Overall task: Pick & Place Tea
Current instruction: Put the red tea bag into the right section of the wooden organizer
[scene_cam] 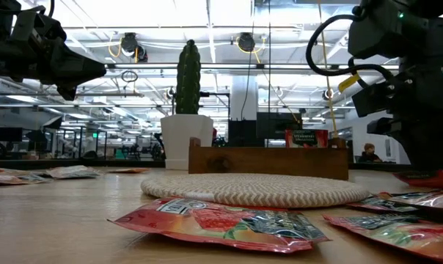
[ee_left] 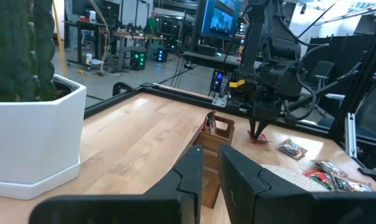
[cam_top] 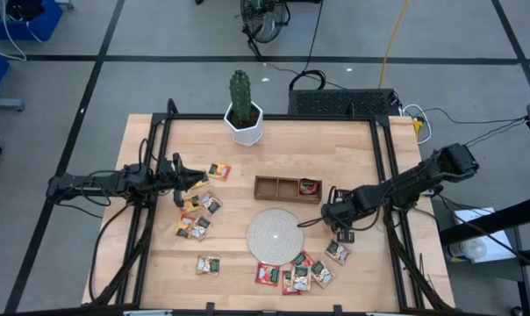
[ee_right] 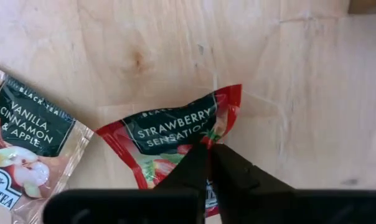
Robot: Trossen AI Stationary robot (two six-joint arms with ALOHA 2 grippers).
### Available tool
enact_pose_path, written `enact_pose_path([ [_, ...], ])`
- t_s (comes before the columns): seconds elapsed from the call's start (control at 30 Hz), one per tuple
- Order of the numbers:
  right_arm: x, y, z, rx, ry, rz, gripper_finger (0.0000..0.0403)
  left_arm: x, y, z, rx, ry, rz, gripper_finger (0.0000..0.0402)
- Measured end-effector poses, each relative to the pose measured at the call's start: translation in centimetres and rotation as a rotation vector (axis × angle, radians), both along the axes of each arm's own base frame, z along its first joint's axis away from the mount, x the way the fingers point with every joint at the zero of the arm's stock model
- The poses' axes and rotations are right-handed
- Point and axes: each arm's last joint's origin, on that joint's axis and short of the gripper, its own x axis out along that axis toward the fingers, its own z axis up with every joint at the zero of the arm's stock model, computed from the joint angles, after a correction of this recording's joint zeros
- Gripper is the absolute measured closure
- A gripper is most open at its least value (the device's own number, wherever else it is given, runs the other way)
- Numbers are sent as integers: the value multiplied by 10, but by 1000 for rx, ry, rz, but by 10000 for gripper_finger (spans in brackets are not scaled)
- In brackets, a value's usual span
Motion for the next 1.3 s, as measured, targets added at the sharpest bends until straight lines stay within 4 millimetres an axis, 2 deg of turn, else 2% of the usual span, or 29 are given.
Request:
enact_pose_path([
  [0.23,1,-4,3,-18,-23,-29,402,0,0,0,0,0,0,350],
  [0.4,-2,-4,22,-59,-145,-125,402,0,0,0,0,0,0,350],
  [0.57,-2,1,54,-201,-479,-246,403,0,0,0,0,-1,0,350],
  [0.77,12,16,71,-443,-880,-353,403,0,0,0,0,0,0,350],
  [0.97,32,21,50,-634,-1090,-468,403,0,0,0,0,0,0,350],
  [1.1,38,21,27,-676,-1145,-542,403,0,0,0,0,-1,0,350],
  [1.3,44,23,11,-743,-1171,-598,403,0,0,0,0,-1,0,350],
])
